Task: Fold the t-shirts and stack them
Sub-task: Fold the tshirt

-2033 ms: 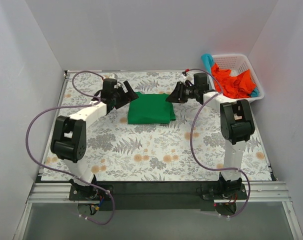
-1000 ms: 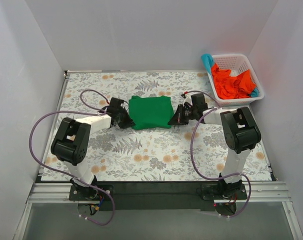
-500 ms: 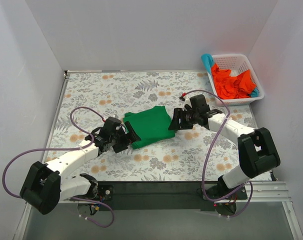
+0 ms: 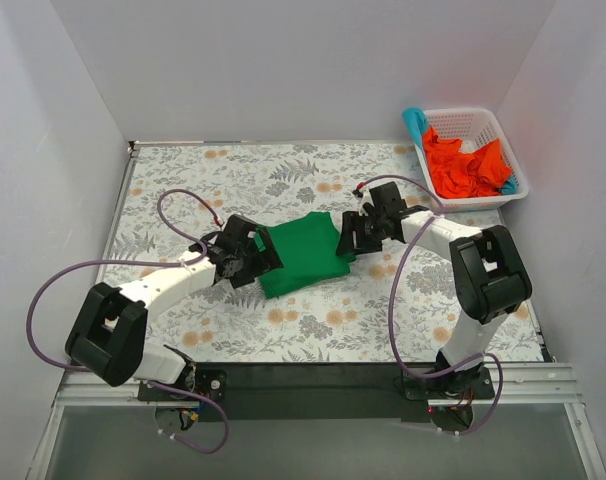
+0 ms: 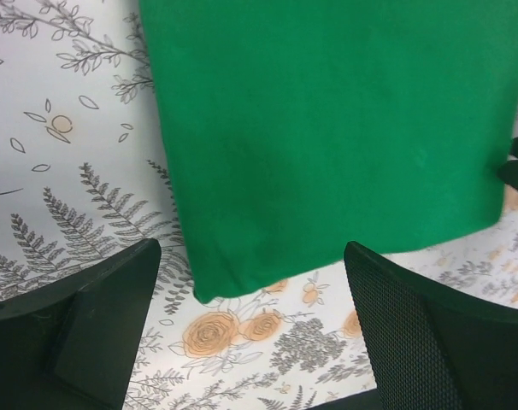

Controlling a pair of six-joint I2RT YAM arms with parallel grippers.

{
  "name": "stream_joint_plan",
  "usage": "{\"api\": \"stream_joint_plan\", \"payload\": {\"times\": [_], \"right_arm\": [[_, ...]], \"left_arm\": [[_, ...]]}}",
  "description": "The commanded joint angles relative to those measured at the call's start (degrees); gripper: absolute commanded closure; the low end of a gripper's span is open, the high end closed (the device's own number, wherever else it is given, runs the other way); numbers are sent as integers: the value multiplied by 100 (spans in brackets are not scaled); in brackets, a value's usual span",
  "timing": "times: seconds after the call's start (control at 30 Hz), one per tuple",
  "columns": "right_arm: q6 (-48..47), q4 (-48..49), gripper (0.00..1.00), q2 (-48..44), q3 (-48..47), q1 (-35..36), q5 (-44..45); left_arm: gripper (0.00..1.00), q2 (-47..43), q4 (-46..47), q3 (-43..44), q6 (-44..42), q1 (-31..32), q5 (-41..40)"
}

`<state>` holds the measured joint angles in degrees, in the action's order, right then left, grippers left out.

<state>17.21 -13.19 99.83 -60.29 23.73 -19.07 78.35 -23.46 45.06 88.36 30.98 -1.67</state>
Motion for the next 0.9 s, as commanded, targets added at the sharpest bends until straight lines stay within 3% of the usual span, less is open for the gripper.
{"api": "stream_joint_plan", "payload": {"times": [0.0, 0.37, 0.5, 0.73, 0.87], "right_arm": [[124, 308, 32, 132, -299, -17, -316], [168, 501, 34, 485, -229, 88, -1229], [247, 668, 46, 485, -159, 150, -1608], [362, 941, 85, 485, 61, 89, -1749], [467, 1266, 99, 554, 456, -78, -1942]], "left_arm": [[12, 198, -80, 135, -231, 13, -158], [15, 638, 237, 108, -205, 4, 18], [20, 717, 316, 126, -161, 4, 97], [28, 357, 229, 126, 23, -13, -210], [29, 102, 193, 213, -46, -346, -237]]}}
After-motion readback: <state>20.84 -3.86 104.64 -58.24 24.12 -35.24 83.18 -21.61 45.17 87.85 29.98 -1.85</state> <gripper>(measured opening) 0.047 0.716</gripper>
